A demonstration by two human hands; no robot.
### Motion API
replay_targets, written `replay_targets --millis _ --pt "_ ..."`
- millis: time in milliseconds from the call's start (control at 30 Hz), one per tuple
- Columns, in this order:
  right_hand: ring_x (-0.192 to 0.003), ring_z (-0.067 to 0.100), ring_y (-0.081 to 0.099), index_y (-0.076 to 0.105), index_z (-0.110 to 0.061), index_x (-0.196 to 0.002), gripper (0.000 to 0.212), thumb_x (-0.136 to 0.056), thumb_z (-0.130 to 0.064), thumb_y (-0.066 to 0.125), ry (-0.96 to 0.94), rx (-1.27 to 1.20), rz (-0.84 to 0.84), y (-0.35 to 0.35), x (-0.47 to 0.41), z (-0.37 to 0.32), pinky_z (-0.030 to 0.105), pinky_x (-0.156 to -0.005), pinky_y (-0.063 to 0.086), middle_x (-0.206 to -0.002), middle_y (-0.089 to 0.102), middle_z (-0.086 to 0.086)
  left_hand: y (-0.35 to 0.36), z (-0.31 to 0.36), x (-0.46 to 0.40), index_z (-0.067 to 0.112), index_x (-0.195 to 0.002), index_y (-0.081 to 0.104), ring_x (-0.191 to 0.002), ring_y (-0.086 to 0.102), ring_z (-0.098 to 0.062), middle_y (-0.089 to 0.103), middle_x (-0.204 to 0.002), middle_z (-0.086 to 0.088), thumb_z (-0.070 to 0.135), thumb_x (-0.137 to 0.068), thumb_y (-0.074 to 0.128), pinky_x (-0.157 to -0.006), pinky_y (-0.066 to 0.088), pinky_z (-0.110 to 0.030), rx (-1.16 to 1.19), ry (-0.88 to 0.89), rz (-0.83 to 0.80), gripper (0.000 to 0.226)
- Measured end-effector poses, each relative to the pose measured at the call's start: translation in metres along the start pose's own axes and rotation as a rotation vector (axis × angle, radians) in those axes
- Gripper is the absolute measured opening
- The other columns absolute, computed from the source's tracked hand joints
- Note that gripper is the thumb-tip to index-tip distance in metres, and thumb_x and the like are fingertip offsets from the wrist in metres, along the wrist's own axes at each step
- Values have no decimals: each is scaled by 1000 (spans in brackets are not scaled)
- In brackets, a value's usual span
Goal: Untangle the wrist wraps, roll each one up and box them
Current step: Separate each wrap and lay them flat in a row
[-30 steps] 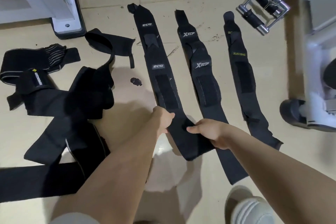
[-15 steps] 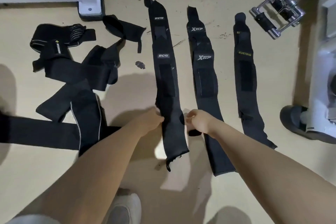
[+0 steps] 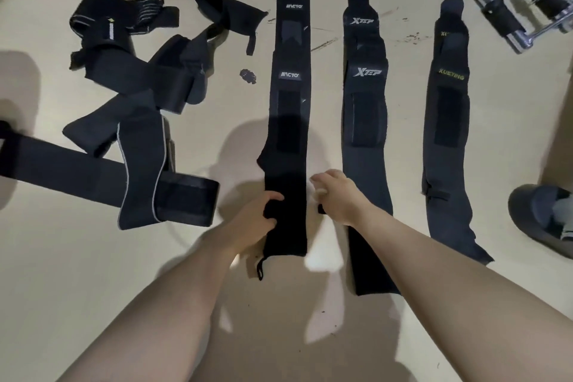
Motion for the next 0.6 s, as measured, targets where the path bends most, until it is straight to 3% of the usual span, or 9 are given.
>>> replay_targets --millis 67,133,200,267,333,367,467,533,600 --pt "-126 32 37 36 -22 -140 51 -92 -4 39 -49 93 55 -2 -2 -13 41 -93 46 -143 26 3 3 2 2 26 -133 43 -93 58 -16 57 -113 -2 5 -88 56 -78 51 -27 -151 -22 -89 51" --pt "-136 31 27 23 -21 -148 62 -92 -7 46 -139 223 93 -3 -10 -28 41 -100 42 -154 14 3 2 8 2 27 -136 40 -81 56 -12 58 -97 3 18 -86 63 -71 49 -24 -324 -42 -201 56" --pt "-145 27 9 9 -21 -152 68 -96 -14 46 -207 381 68 0 -21 -39 40 -113 27 -160 -3 5 -1 18 -2 28 -144 37 -83 57 -13 61 -105 1 27 -86 65 -73 48 -23 -535 -38 -280 65" --pt "-148 24 2 2 -21 -153 69 -97 -15 42 -221 522 16 4 -29 -46 39 -118 16 -161 -8 4 -5 26 -6 28 -147 34 -82 59 -15 66 -107 -4 26 -90 59 -76 49 -26 -691 -38 -333 63" --pt "-148 23 4 2 -22 -153 69 -96 -10 39 -186 601 -53 4 -36 -50 40 -117 18 -161 -8 3 -8 31 -9 28 -146 37 -72 57 -13 67 -100 -5 18 -94 52 -70 48 -24 -729 -52 -359 55" --pt "-147 24 8 4 -22 -153 69 -95 -8 38 -154 606 -115 2 -40 -52 41 -116 23 -161 -7 2 -8 34 -9 28 -145 38 -75 56 -13 65 -108 -5 15 -96 49 -71 46 -23 -748 -51 -362 52" --pt "-142 29 25 20 -20 -151 63 -94 0 37 -71 496 -265 -12 -47 -65 45 -109 35 -160 9 4 -13 48 -3 27 -143 43 -112 53 -20 50 -137 -3 19 -99 43 -91 40 -26 -806 54 -249 45" --pt "-132 30 40 35 -16 -146 54 -94 -1 36 -78 322 -160 -27 -49 -81 42 -105 41 -150 35 7 -37 53 5 25 -137 51 -116 52 -24 53 -132 -5 19 -100 39 -95 42 -32 -741 105 -57 39" --pt "-121 27 49 48 -14 -135 45 -93 -3 35 -112 156 -8 -35 -43 -99 39 -99 45 -137 50 7 -75 51 15 19 -126 57 -108 54 -28 57 -120 -7 16 -98 40 -88 45 -36 -773 132 167 33"
Point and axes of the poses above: each hand's wrist, its own x-axis away from the middle knuckle, its own y-axis out of the palm, z = x × y, the point moved 6 cm from there along -x, towards the middle knuckle
